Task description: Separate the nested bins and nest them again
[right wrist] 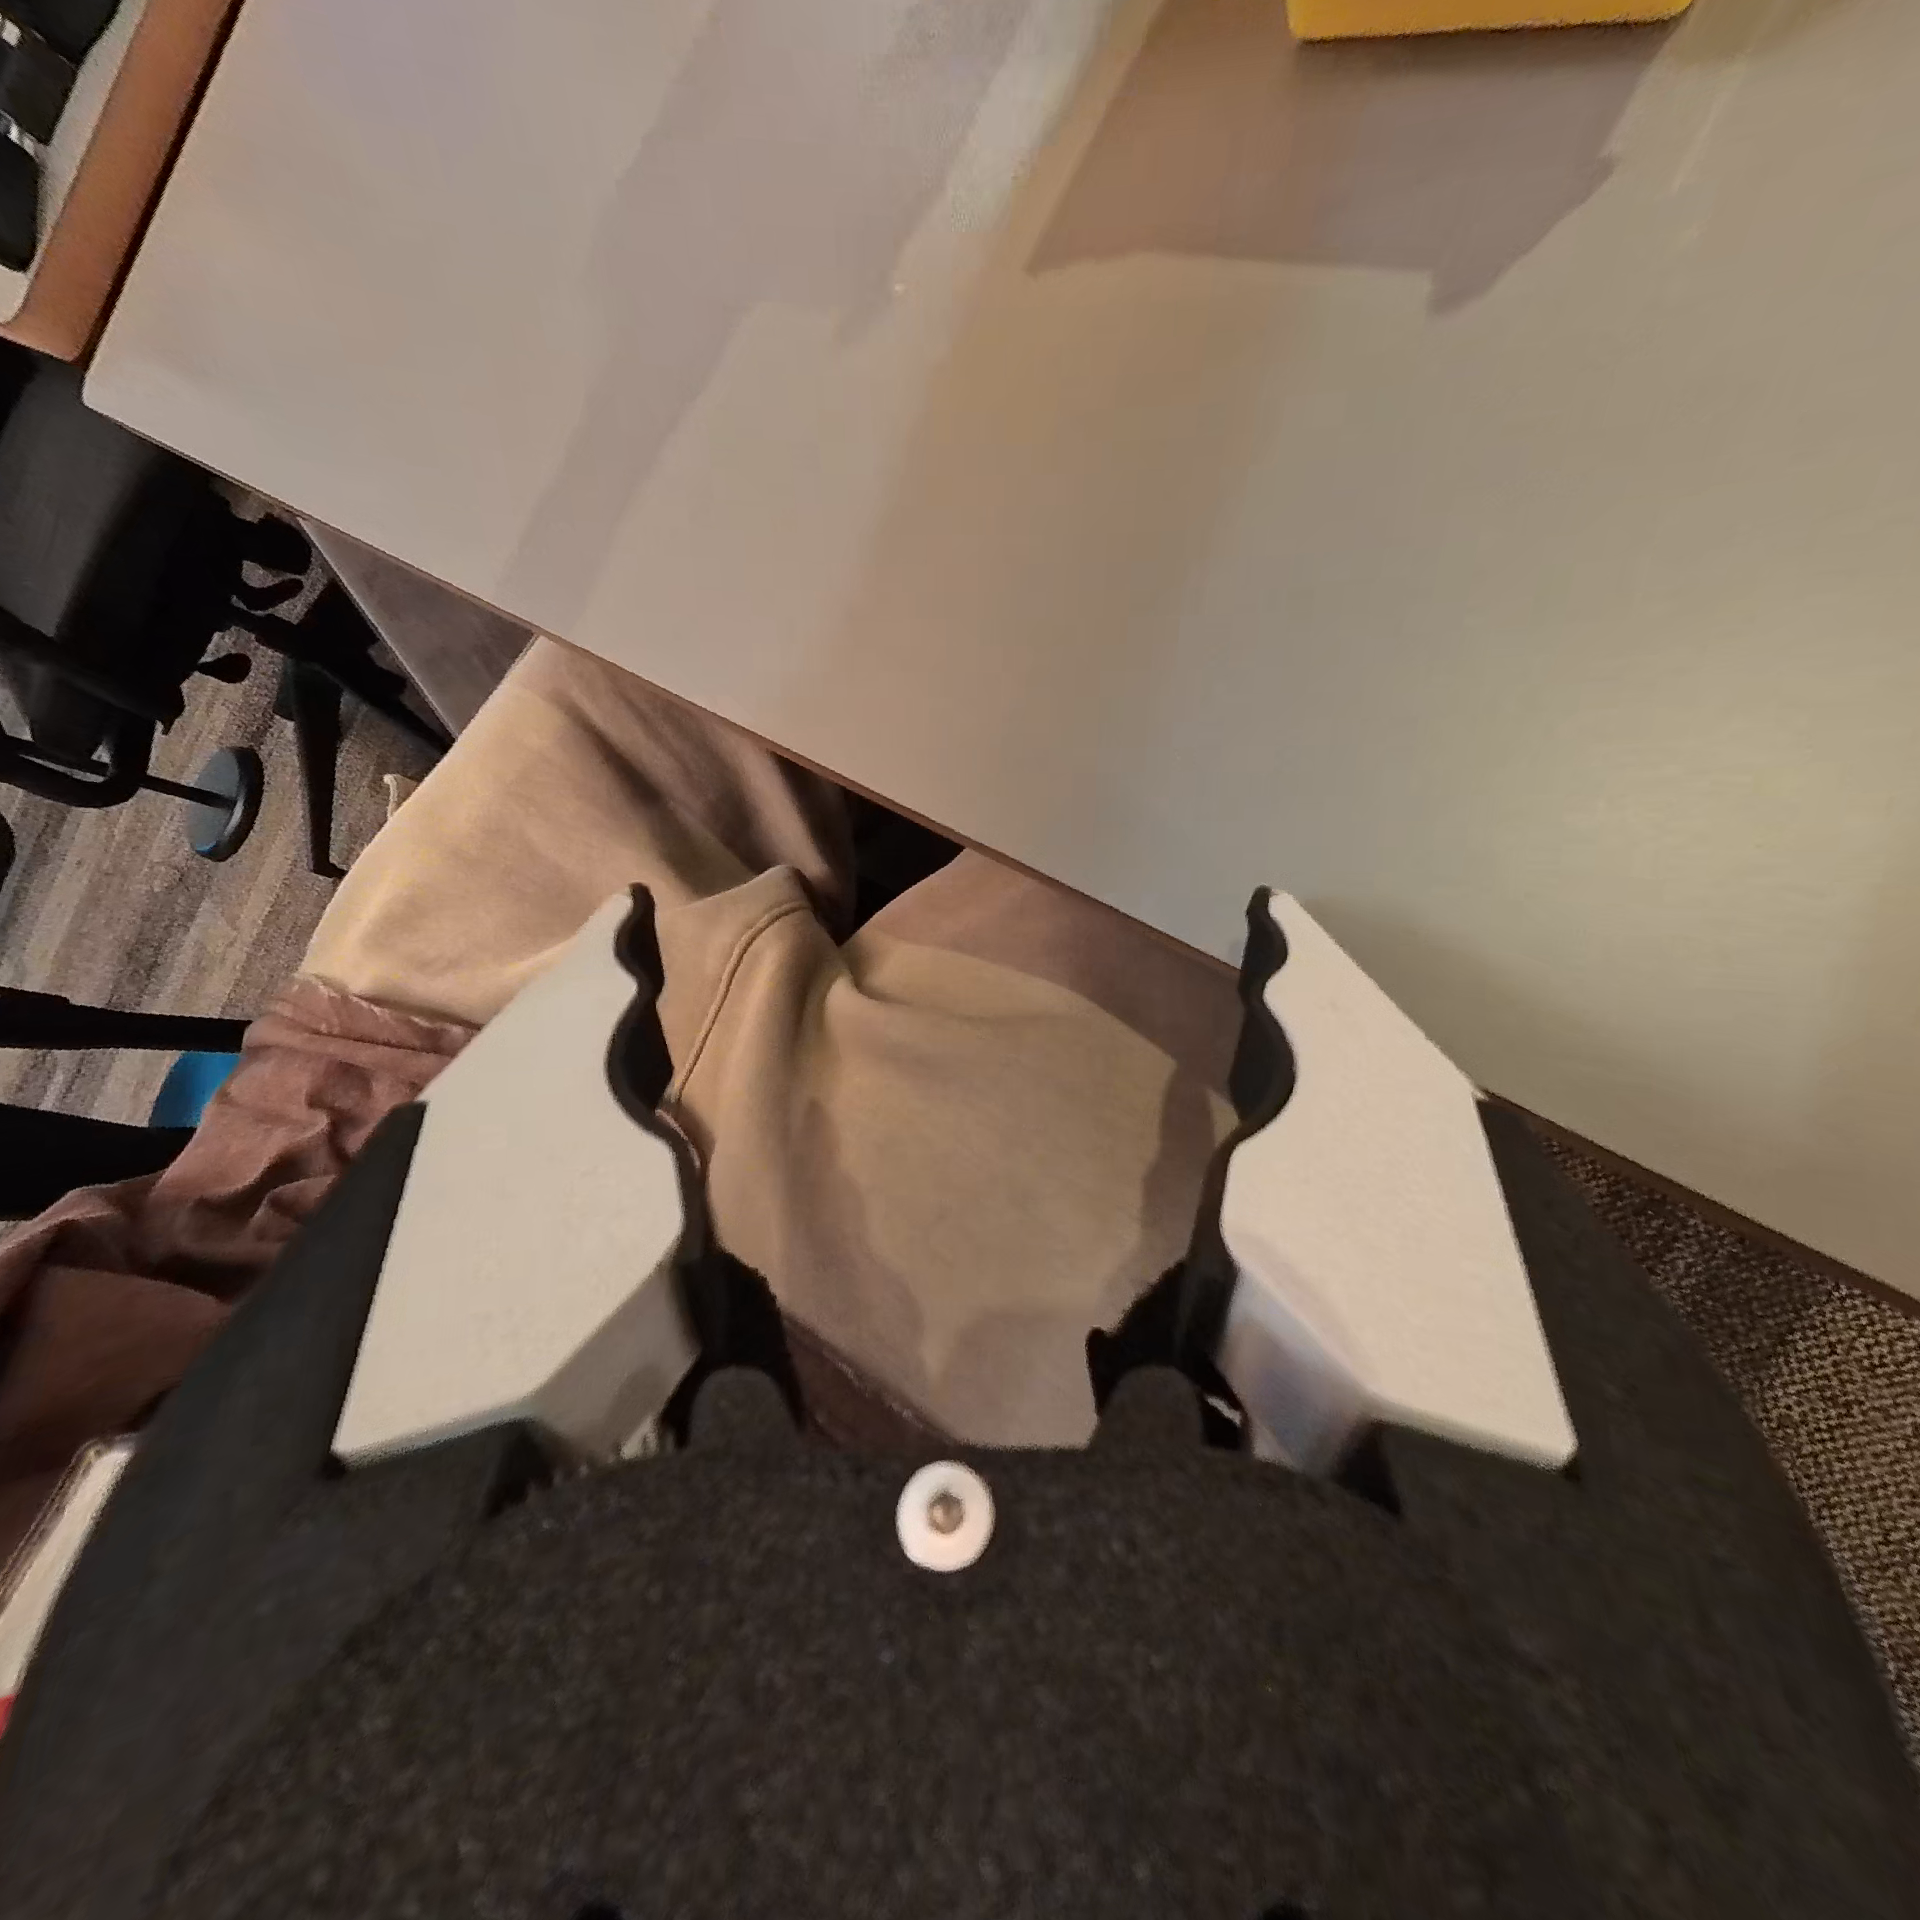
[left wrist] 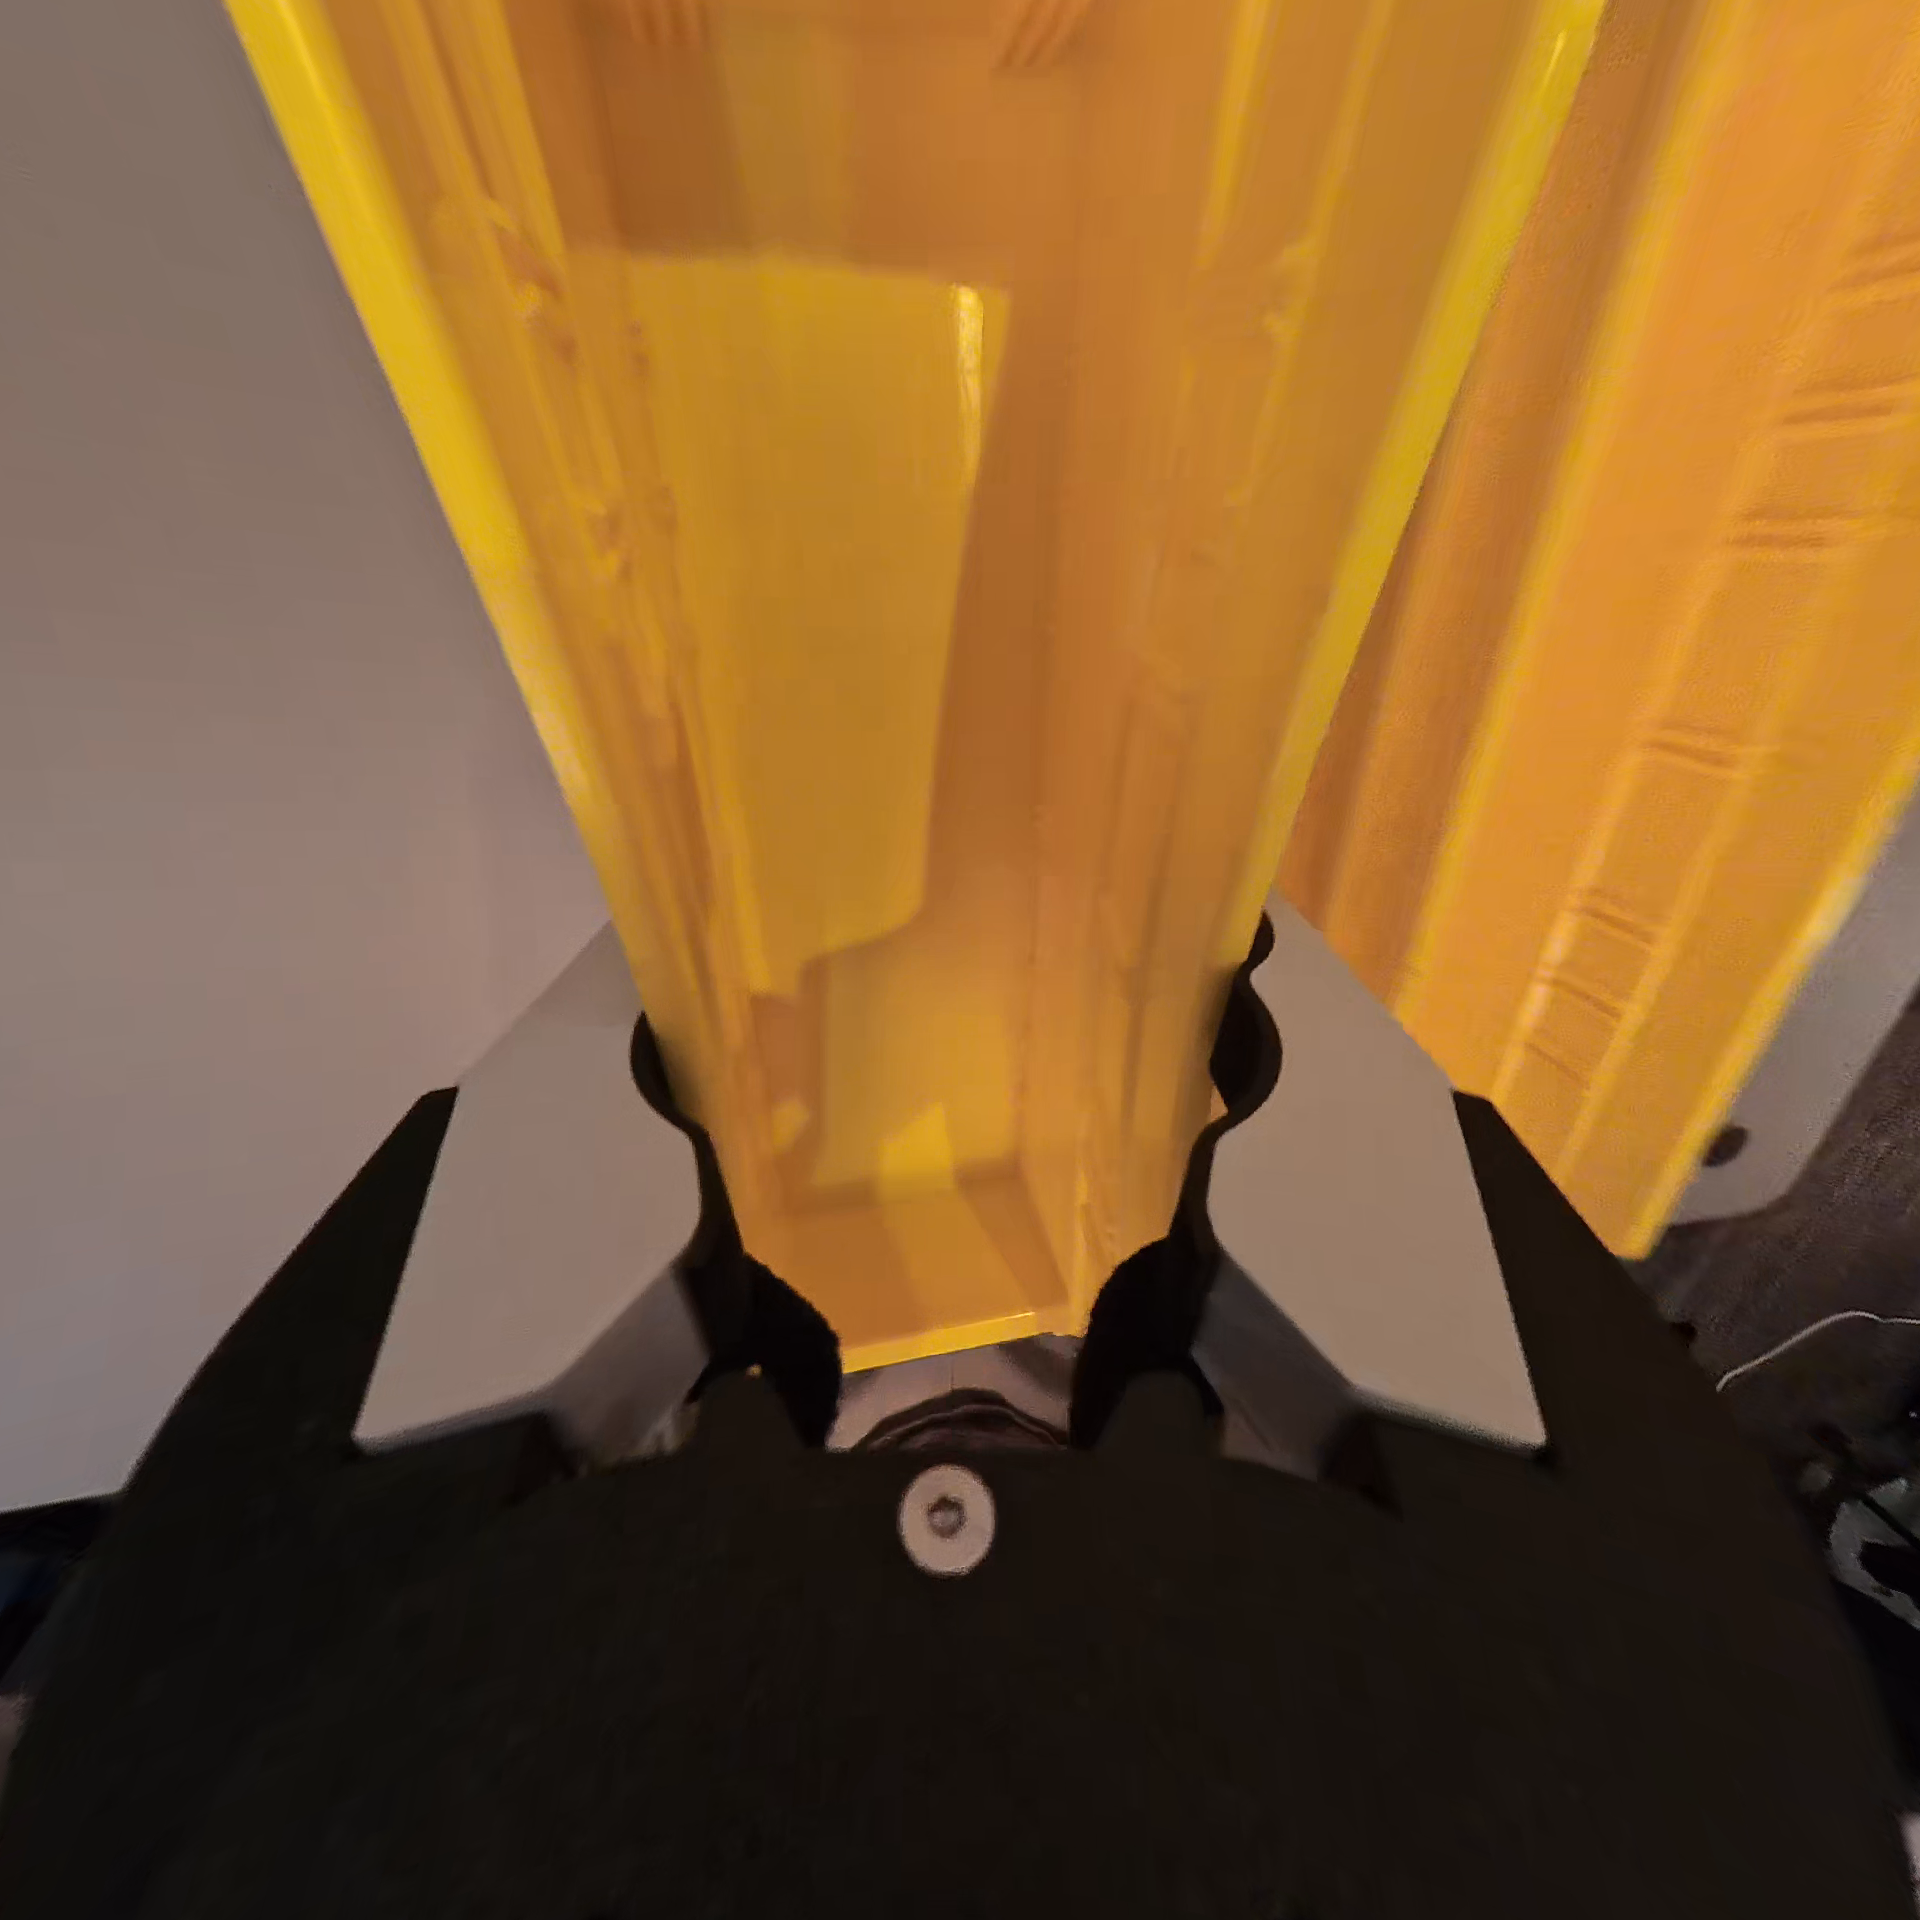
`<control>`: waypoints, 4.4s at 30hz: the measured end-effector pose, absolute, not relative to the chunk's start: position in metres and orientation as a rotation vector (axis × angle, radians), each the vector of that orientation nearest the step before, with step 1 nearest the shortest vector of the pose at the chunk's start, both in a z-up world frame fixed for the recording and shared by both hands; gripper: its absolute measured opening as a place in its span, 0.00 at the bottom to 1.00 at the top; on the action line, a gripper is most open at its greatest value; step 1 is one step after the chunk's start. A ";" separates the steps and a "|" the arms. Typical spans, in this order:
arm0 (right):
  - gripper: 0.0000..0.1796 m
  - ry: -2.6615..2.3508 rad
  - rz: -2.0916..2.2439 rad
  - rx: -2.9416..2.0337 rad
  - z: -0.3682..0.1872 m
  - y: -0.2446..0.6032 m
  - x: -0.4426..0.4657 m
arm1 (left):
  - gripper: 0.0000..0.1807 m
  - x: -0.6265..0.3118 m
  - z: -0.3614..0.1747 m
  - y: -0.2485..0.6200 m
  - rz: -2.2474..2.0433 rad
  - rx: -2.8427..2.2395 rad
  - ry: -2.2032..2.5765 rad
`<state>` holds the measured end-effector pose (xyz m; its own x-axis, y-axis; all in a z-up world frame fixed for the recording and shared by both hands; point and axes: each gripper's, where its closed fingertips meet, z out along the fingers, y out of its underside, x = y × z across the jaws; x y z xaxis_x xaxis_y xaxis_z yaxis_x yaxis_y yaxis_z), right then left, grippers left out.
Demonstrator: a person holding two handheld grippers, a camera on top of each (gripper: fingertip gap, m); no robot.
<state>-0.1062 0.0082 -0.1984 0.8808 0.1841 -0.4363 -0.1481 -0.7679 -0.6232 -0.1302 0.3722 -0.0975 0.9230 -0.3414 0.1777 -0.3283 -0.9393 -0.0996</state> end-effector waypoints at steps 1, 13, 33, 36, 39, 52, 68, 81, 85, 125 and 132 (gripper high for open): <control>0.62 -0.022 0.636 -2.357 -0.197 0.009 -0.106 | 0.55 -0.126 -0.080 0.373 -0.315 -2.986 0.531; 0.60 -0.028 0.631 -2.248 -0.172 0.013 -0.110 | 0.57 -0.031 0.064 0.332 -0.584 -2.797 0.639; 0.56 0.034 0.513 -2.087 -0.141 0.015 -0.073 | 0.57 0.011 -0.063 0.312 -0.395 -2.924 0.626; 0.56 0.024 0.512 -2.102 -0.144 0.015 -0.075 | 0.58 0.014 -0.070 0.318 -0.379 -2.921 0.610; 0.56 0.014 0.514 -2.118 -0.148 0.015 -0.078 | 0.58 0.016 -0.079 0.325 -0.367 -2.913 0.584; 0.56 0.025 0.575 -2.148 -0.155 0.014 -0.080 | 0.57 0.025 -0.073 0.340 -0.359 -2.879 0.561; 0.56 0.006 0.596 -2.186 -0.161 0.011 -0.086 | 0.58 0.028 -0.107 0.343 -0.391 -2.901 0.544; 0.56 -0.006 0.584 -2.215 -0.169 0.013 -0.088 | 0.78 0.045 -0.093 0.335 -0.699 -2.875 0.524; 0.56 0.000 0.603 -2.220 -0.172 0.014 -0.090 | 0.88 0.047 -0.084 0.321 -0.859 -2.926 0.492; 0.56 -0.051 0.565 -2.306 -0.186 0.009 -0.096 | 0.62 0.021 -0.096 0.331 -0.596 -2.974 0.603; 0.56 -0.065 0.558 -2.331 -0.191 0.008 -0.099 | 0.62 0.017 -0.094 0.323 -0.626 -3.026 0.625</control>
<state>-0.0986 0.0076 -0.1914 0.9047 0.2030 -0.3745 -0.1121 -0.7346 -0.6691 0.0172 0.3228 -0.0943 0.8425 -0.3783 0.3835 -0.3829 -0.9213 -0.0677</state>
